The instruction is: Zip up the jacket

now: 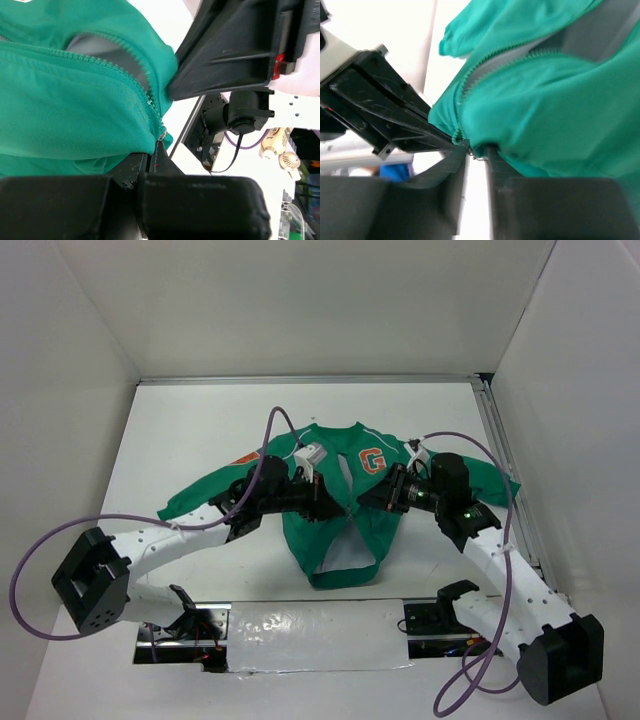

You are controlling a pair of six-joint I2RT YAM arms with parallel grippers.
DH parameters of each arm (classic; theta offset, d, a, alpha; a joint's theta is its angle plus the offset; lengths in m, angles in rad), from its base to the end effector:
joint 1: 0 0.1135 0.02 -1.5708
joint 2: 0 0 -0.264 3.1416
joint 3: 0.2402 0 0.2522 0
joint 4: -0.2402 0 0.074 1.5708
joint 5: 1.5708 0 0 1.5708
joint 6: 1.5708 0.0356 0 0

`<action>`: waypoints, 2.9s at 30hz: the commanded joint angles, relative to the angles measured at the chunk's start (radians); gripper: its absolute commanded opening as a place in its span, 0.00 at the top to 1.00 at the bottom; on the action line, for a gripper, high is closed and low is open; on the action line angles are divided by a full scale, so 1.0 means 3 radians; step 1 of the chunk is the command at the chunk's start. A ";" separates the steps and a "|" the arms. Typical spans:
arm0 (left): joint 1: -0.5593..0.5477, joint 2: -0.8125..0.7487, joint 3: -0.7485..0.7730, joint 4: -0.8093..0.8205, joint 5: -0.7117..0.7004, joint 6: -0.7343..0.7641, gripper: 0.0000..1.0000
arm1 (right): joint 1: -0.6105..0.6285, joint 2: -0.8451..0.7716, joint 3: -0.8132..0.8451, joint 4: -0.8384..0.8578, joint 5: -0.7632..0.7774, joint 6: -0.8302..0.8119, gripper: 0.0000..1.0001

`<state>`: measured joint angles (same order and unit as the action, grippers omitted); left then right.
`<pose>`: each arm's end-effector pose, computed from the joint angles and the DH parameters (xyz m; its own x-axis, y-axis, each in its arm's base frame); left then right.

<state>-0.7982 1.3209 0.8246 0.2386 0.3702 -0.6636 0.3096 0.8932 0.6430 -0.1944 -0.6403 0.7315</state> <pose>0.2018 -0.2255 0.2781 -0.7018 -0.1027 -0.7050 0.6087 0.4277 -0.6683 0.1833 0.0810 0.2726 -0.8112 0.3029 -0.5002 -0.2905 0.5336 0.7943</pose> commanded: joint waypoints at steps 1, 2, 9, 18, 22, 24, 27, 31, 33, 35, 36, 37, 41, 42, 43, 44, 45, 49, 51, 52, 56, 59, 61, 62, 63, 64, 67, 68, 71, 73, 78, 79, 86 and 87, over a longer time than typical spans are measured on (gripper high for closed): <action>0.0099 0.0152 0.0374 -0.0467 0.0054 -0.0165 1.00 | -0.0025 -0.0129 0.0229 -0.0215 0.0324 -0.0336 0.64; 0.0145 0.0275 0.0472 -0.0549 0.0075 -0.0206 1.00 | 0.0031 -0.0129 0.0234 -0.0277 0.0365 -0.0403 0.57; 0.0252 0.0547 0.1025 -0.1138 0.0177 -0.0621 1.00 | 0.0369 -0.0113 0.0372 -0.0834 0.0854 -0.0643 0.36; 0.0268 0.0527 0.1056 -0.1327 0.0320 -0.0738 1.00 | 0.1044 -0.0191 0.0388 -0.0739 0.1648 -0.0690 0.32; 0.0268 0.0470 0.1005 -0.1322 0.0346 -0.0743 1.00 | 0.1100 0.0008 0.0413 -0.0498 0.1669 -0.0669 0.32; 0.0268 0.0440 0.0984 -0.1312 0.0346 -0.0749 1.00 | 0.1110 0.0131 0.0449 -0.0431 0.1674 -0.0690 0.32; 0.0273 0.0419 0.0974 -0.1307 0.0341 -0.0749 1.00 | 0.1151 0.0259 0.0480 -0.0334 0.1715 -0.0705 0.32; 0.0273 0.0424 0.0979 -0.1312 0.0331 -0.0759 1.00 | 0.1208 0.0331 0.0490 -0.0211 0.1664 -0.0710 0.33; 0.0268 0.0419 0.0979 -0.1302 0.0336 -0.0774 1.00 | 0.1228 0.0331 0.0470 -0.0145 0.1669 -0.0674 0.36; 0.0268 0.0419 0.0974 -0.1286 0.0336 -0.0774 1.00 | 0.1228 0.0341 0.0449 -0.0104 0.1679 -0.0649 0.40; 0.0268 0.0419 0.0969 -0.1286 0.0336 -0.0774 1.00 | 0.1233 0.0346 0.0449 -0.0099 0.1669 -0.0644 0.42; 0.0268 0.0419 0.0969 -0.1276 0.0326 -0.0774 1.00 | 0.1233 0.0361 0.0449 -0.0089 0.1659 -0.0623 0.43; 0.0273 0.0424 0.0969 -0.1276 0.0325 -0.0769 1.00 | 0.1233 0.0331 0.0429 -0.0058 0.1649 -0.0592 0.53; 0.0273 0.0434 0.0974 -0.1276 0.0315 -0.0764 1.00 | 0.1233 0.0326 0.0419 -0.0063 0.1644 -0.0587 0.54; 0.0273 0.0429 0.0979 -0.1276 0.0305 -0.0764 1.00 | 0.1233 0.0300 0.0418 -0.0068 0.1623 -0.0582 0.55; 0.0273 0.0434 0.0969 -0.1271 0.0305 -0.0764 1.00 | 0.1233 0.0285 0.0413 -0.0068 0.1603 -0.0567 0.59; 0.0273 0.0434 0.0969 -0.1271 0.0300 -0.0759 1.00 | 0.1228 0.0249 0.0393 -0.0068 0.1562 -0.0557 0.59; 0.0273 0.0424 0.0943 -0.1266 0.0290 -0.0754 1.00 | 0.1238 0.0142 0.0357 -0.0093 0.1526 -0.0526 0.72; 0.0273 0.0429 0.0943 -0.1281 0.0254 -0.0733 1.00 | 0.1233 0.0106 0.0362 -0.0139 0.1521 -0.0511 0.76; 0.0273 0.0429 0.0943 -0.1286 0.0239 -0.0723 1.00 | 0.1238 0.0091 0.0367 -0.0165 0.1511 -0.0500 0.78; 0.0273 0.0419 0.0913 -0.1271 0.0233 -0.0703 1.00 | 0.1243 0.0045 0.0362 -0.0186 0.1465 -0.0480 0.84; 0.0278 0.0424 0.0913 -0.1266 0.0239 -0.0682 1.00 | 0.1233 0.0050 0.0398 -0.0211 0.1449 -0.0480 1.00; 0.0278 0.0449 0.0943 -0.1296 0.0188 -0.0621 1.00 | 0.1259 0.0075 0.0444 -0.0318 0.1490 -0.0490 1.00; 0.0278 0.0455 0.0958 -0.1332 0.0162 -0.0585 1.00 | 0.1274 0.0080 0.0520 -0.0394 0.1546 -0.0490 1.00; 0.0278 0.0475 0.0979 -0.1363 0.0157 -0.0499 1.00 | 0.1305 0.0090 0.0566 -0.0557 0.1622 -0.0485 1.00; 0.0273 0.0485 0.0994 -0.1403 0.0131 -0.0483 1.00 | 0.1320 0.0101 0.0617 -0.0655 0.1780 -0.0480 1.00; 0.0278 0.0506 0.0984 -0.1506 0.0034 -0.0370 1.00 | 0.1356 0.0187 0.0898 -0.1110 0.2098 -0.0439 1.00; 0.0273 0.0511 0.0954 -0.1506 0.0034 -0.0340 1.00 | 0.1366 0.0213 0.0950 -0.1303 0.2124 -0.0439 1.00; 0.0263 0.0506 0.0902 -0.1481 0.0055 -0.0253 1.00 | 0.1407 0.0351 0.1113 -0.1550 0.2124 -0.0561 1.00; 0.0222 0.0496 0.0872 -0.1486 0.0009 -0.0141 1.00 | 0.1458 0.0474 0.1221 -0.1637 0.2430 -0.0582 1.00; 0.0181 0.0491 0.0887 -0.1593 -0.0022 -0.0033 1.00 | 0.1520 0.0673 0.1323 -0.1546 0.2610 -0.0746 1.00; 0.0181 0.0491 0.0892 -0.1618 -0.0042 -0.0053 1.00 | 0.1560 0.0704 0.1318 -0.1525 0.2615 -0.0776 1.00; 0.0206 0.0404 0.0918 -0.1542 0.0008 -0.0115 1.00 | 0.1806 0.0536 0.0803 -0.1081 0.2523 -0.0986 0.91; 0.0201 0.0388 0.0928 -0.1527 0.0014 -0.0125 1.00 | 0.1806 0.0515 0.0751 -0.1050 0.2543 -0.0890 0.89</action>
<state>-0.7418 1.4738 1.0885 -0.2481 0.3664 -0.7094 0.8394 1.0828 0.9142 -0.5713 0.0975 0.4732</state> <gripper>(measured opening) 0.043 0.099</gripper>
